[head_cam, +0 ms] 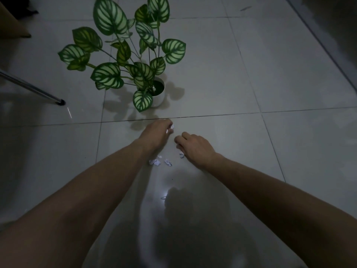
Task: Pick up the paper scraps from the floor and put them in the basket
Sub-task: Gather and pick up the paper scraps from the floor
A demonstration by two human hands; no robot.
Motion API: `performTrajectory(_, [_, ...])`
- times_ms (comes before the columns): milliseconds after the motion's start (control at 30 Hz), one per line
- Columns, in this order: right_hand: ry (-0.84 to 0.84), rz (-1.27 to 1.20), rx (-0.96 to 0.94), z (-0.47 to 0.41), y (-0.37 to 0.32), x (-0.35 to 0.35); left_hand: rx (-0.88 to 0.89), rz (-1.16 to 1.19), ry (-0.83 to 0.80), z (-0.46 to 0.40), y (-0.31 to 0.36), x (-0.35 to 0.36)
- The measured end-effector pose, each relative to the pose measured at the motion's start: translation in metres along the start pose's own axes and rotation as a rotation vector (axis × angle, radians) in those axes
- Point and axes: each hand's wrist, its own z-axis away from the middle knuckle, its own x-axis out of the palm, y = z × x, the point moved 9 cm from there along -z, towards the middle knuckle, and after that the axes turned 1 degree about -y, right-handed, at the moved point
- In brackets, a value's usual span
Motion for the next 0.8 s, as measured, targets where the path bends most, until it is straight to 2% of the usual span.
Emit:
performTrajectory(167, [-0.048,-0.282,0.168,-0.006,0.016,-0.002,0.038,-0.076,-0.027,0.002,0.002,0.006])
performTrajectory(267, [-0.004,-0.415,0.203,0.005,0.031,-0.014,-0.033,0.009,-0.053,0.009,-0.001,0.001])
performTrajectory(433, [-0.162,-0.337,0.038,0.028,0.018,0.001,-0.265,0.409,-0.157,0.021,-0.007,-0.012])
performTrajectory(567, [-0.151,-0.106,-0.096,0.035,-0.004,0.012,-0.392,0.754,-0.245,0.037,-0.004,-0.01])
performTrajectory(667, [-0.123,-0.058,-0.062,0.033,-0.013,0.013,-0.46,0.972,-0.311,0.051,-0.003,-0.006])
performTrajectory(800, [-0.102,-0.238,0.047,0.03,-0.013,0.01,-0.537,1.184,-0.46,0.073,0.001,0.003])
